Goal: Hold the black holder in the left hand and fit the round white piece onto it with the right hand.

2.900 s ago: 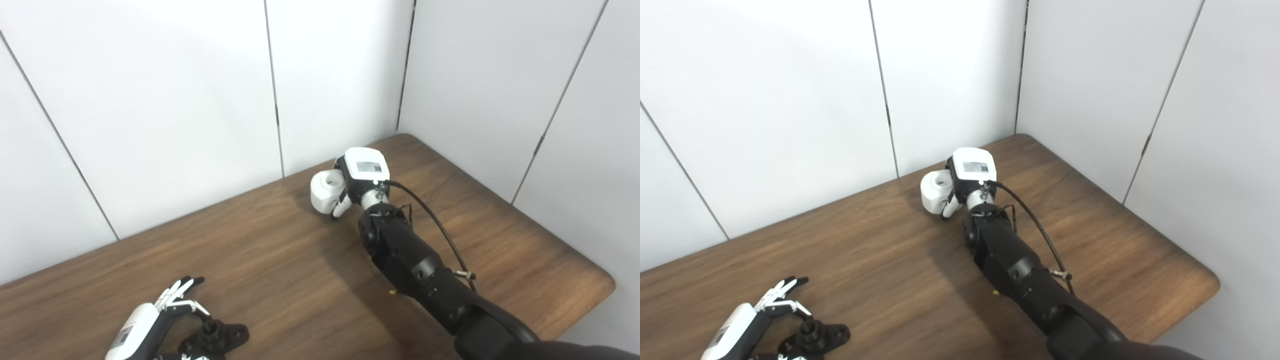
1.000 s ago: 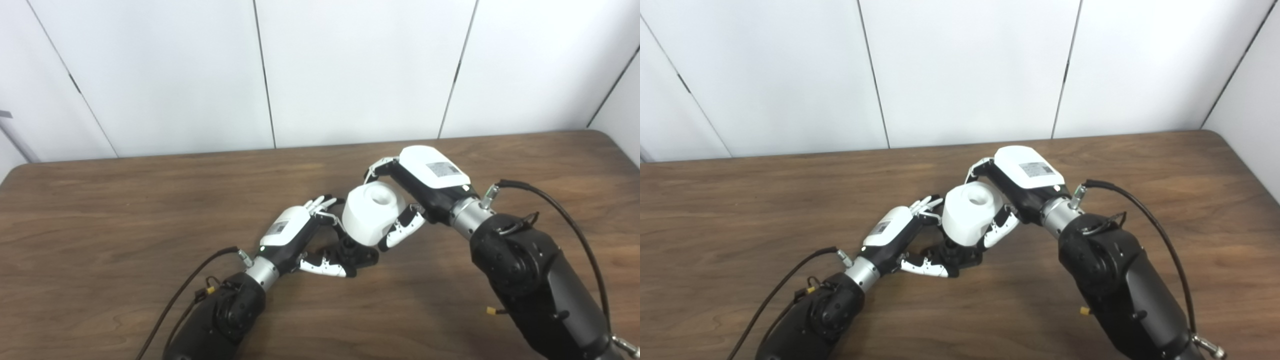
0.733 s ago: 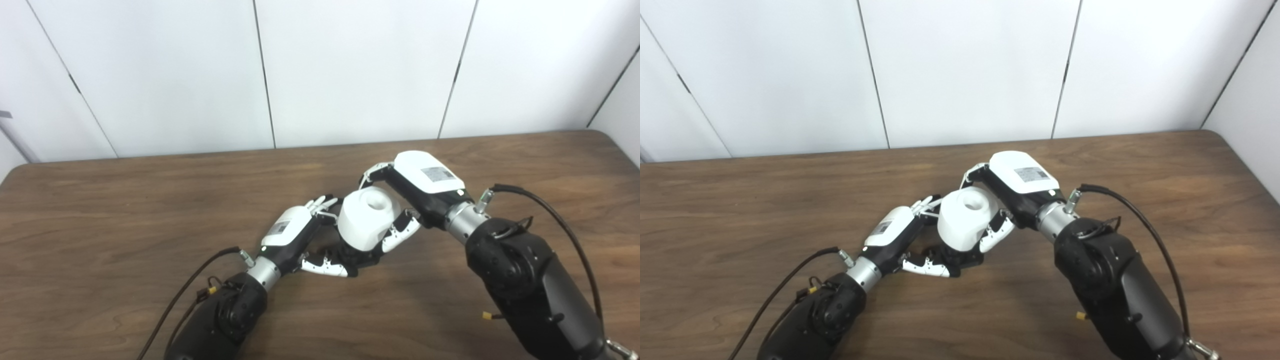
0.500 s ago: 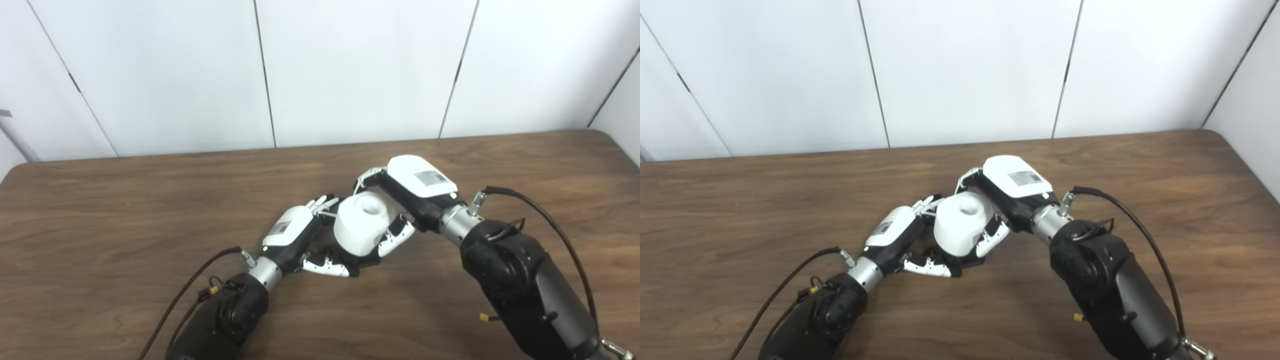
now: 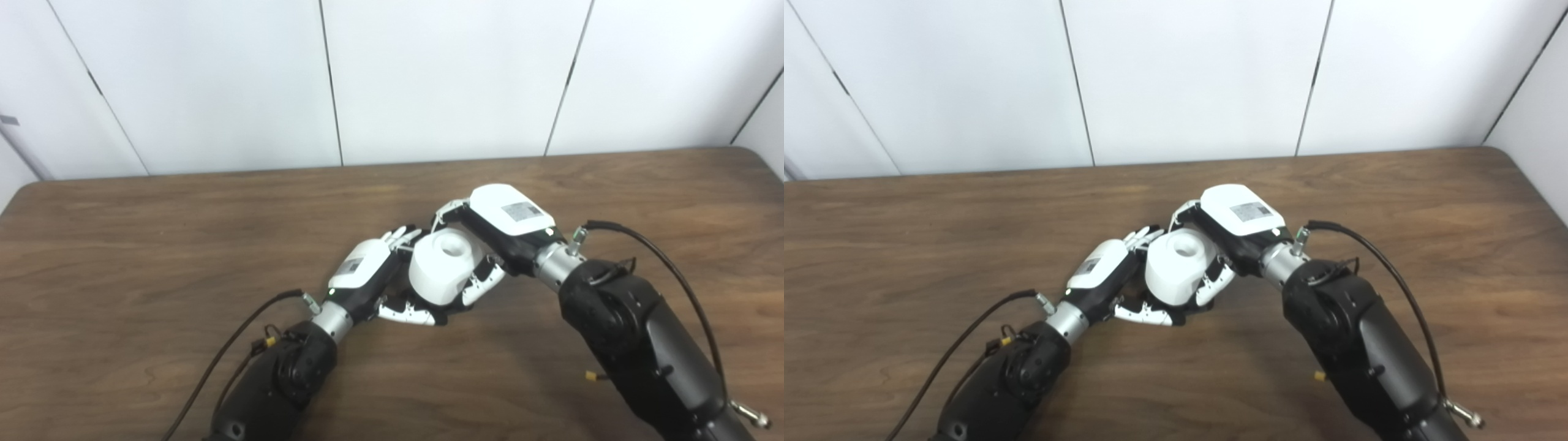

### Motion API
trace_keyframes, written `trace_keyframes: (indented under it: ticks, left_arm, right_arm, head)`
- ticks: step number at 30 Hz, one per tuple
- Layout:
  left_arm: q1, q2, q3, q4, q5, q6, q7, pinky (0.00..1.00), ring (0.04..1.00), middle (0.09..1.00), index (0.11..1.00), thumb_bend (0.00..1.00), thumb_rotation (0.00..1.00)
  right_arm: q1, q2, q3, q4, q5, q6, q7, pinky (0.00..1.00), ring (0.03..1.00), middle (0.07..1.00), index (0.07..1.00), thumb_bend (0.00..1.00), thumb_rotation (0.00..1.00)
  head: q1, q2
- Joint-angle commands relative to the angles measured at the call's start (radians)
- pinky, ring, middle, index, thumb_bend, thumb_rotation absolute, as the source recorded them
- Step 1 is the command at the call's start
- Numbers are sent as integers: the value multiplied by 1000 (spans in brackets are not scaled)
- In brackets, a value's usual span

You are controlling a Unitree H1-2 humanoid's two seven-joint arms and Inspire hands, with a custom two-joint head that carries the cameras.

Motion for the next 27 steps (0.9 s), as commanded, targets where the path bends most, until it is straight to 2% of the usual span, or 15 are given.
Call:
trace_keyframes:
  ticks: [1,5,12,17,18,19,22,27]
  left_arm:
    - [66,-23,-49,43,12,31,-57,1000,1000,939,481,524,60]
    - [65,-25,-50,39,8,36,-62,1000,1000,942,481,524,60]
    - [61,-27,-52,47,7,31,-56,1000,1000,938,481,524,59]
    - [59,-24,-52,54,7,25,-52,1000,1000,941,481,524,60]
    - [59,-23,-52,56,7,23,-52,1000,1000,942,481,524,60]
    - [59,-22,-53,56,7,22,-52,1000,1000,944,481,524,60]
    - [59,-20,-54,54,6,27,-56,1000,1000,947,481,524,60]
    - [58,-16,-52,63,3,21,-55,1000,1000,942,481,524,60]
  right_arm:
    - [-31,-5,-3,-8,0,-37,-12,728,751,747,480,523,146]
    - [-36,-3,7,-3,-11,-37,-2,748,756,753,481,523,147]
    - [-37,-2,22,6,-10,-63,0,708,737,748,481,523,148]
    - [-48,-16,23,-20,-1,-25,81,711,757,786,495,523,150]
    - [-50,-19,22,-28,-1,-18,98,714,775,818,637,672,187]
    - [-51,-21,20,-33,-2,-13,110,712,791,847,749,773,209]
    - [-50,-24,10,-41,4,-13,124,707,812,882,864,848,228]
    - [-50,-31,-11,-48,16,-2,132,700,833,935,979,900,255]
  head:
    - [1,1]
    - [5,3]
    - [5,2]
    - [0,1]
    - [-1,0]
    - [-2,0]
    - [-6,-3]
    - [-16,-9]
